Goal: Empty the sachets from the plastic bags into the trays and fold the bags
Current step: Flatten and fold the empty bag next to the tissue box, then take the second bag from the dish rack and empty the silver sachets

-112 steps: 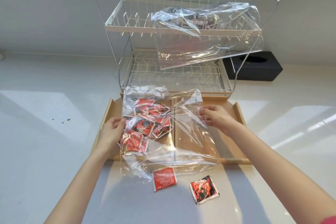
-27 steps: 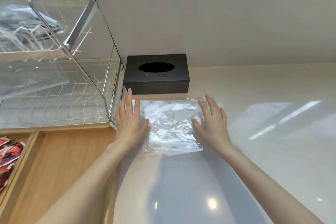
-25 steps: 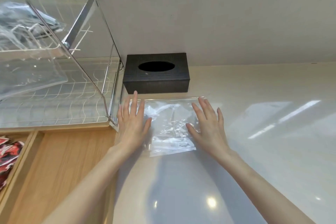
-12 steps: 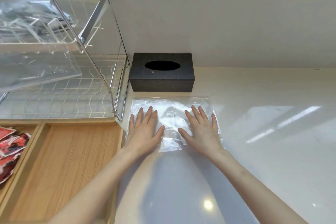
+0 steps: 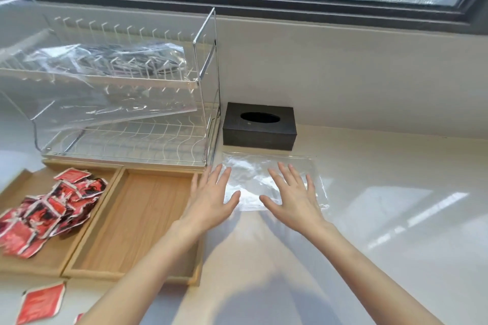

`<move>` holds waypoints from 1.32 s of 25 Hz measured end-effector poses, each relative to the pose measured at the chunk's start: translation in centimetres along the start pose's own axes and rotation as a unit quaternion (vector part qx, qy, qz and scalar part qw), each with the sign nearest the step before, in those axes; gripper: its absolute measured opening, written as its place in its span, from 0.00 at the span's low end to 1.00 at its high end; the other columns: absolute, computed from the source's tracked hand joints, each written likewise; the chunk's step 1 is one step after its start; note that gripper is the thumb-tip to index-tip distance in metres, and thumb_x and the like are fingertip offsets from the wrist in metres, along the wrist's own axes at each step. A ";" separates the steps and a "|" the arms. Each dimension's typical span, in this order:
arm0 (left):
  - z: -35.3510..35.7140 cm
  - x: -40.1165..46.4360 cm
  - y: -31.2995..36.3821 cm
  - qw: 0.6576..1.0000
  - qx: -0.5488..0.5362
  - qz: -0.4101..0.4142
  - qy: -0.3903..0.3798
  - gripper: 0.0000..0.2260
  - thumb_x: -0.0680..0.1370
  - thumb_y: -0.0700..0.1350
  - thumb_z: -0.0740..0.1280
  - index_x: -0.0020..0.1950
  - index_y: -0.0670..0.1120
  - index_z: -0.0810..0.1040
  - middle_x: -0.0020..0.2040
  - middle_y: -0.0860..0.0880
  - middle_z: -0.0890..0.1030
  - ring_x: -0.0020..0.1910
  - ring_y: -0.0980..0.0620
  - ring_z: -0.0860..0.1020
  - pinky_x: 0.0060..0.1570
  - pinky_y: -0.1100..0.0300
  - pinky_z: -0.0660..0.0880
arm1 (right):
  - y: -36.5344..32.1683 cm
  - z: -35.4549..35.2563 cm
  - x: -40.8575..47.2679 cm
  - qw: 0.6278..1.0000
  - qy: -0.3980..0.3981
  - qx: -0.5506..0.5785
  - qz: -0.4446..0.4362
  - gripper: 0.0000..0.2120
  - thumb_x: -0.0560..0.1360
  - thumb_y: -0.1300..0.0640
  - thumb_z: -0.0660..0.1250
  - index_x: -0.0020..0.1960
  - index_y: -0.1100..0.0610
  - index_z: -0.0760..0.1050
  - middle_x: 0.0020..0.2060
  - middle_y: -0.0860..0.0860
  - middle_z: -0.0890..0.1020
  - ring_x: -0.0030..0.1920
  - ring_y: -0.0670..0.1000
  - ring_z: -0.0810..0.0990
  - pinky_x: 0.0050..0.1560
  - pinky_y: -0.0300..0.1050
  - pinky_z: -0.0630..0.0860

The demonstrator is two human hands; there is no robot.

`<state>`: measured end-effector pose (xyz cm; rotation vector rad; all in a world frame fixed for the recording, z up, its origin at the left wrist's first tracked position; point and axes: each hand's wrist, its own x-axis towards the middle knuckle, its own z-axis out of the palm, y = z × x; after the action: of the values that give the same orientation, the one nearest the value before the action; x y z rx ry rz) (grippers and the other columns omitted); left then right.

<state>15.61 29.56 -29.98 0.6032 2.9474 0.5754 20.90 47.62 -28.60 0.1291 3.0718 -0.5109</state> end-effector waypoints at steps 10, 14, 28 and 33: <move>-5.2 -7.3 -4.2 0.998 -0.011 -0.015 0.059 0.26 0.77 0.55 0.56 0.73 0.49 0.55 0.76 0.48 0.56 0.75 0.49 0.51 0.72 0.48 0.46 | -8.5 0.3 -3.7 0.997 0.024 0.021 -0.068 0.29 0.76 0.43 0.56 0.74 0.47 0.51 0.76 0.47 0.49 0.76 0.47 0.44 0.73 0.52 0.38; -7.7 -8.2 -6.6 0.996 -0.004 -0.007 0.091 0.26 0.76 0.55 0.57 0.72 0.48 0.57 0.75 0.45 0.58 0.74 0.49 0.55 0.72 0.49 0.50 | -12.0 0.3 -3.3 0.994 0.045 0.041 -0.090 0.30 0.76 0.42 0.57 0.74 0.47 0.51 0.76 0.48 0.51 0.76 0.48 0.44 0.73 0.50 0.38; -18.1 -4.9 -13.9 0.976 0.001 0.082 0.201 0.27 0.75 0.52 0.60 0.72 0.46 0.58 0.74 0.45 0.59 0.72 0.47 0.56 0.69 0.51 0.54 | -21.4 -2.9 1.7 0.968 0.218 0.043 -0.115 0.30 0.74 0.48 0.63 0.73 0.50 0.56 0.75 0.49 0.56 0.75 0.49 0.50 0.73 0.49 0.43; -21.6 -2.6 -17.1 0.971 0.036 0.106 0.212 0.27 0.76 0.51 0.61 0.72 0.46 0.57 0.75 0.47 0.57 0.73 0.47 0.54 0.69 0.49 0.55 | -23.4 -5.0 5.0 0.971 0.215 -0.022 -0.105 0.32 0.75 0.51 0.63 0.74 0.50 0.52 0.76 0.50 0.52 0.76 0.50 0.47 0.74 0.48 0.42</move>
<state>8.60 6.49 -16.40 0.9170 3.3358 0.6952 13.86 27.52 -16.54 -0.1026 3.5442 -0.4765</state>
